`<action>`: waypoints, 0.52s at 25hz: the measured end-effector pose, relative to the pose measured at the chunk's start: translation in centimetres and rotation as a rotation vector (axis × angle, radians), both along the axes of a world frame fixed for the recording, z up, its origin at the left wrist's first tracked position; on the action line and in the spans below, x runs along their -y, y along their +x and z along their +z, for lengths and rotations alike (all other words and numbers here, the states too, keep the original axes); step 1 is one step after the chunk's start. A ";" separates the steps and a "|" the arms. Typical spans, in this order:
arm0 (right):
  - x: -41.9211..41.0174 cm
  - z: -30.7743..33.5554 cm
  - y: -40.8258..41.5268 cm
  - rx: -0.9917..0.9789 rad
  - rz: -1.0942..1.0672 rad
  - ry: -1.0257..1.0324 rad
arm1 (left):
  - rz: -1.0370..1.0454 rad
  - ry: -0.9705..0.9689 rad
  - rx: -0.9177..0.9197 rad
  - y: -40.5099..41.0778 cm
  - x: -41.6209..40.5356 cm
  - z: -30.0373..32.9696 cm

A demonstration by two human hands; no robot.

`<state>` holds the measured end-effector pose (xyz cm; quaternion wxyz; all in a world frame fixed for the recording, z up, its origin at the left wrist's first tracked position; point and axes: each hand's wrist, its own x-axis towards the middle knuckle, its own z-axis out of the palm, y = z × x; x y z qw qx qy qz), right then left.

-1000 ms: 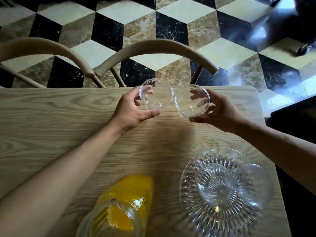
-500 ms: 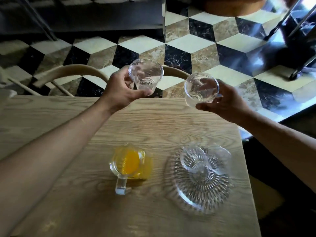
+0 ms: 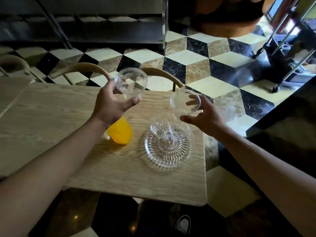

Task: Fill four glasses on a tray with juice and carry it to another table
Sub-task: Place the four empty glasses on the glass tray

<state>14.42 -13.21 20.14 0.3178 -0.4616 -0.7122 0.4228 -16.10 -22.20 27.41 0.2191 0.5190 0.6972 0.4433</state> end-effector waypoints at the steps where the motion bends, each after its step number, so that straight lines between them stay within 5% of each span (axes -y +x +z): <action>1: 1.5 -0.7 0.8 0.002 -0.003 -0.022 | 0.036 -0.009 0.015 1.2 1.5 -1.3; 13: 11.7 -11.5 1.8 0.036 -0.111 -0.203 | 0.089 -0.292 0.088 7.0 10.1 -18.2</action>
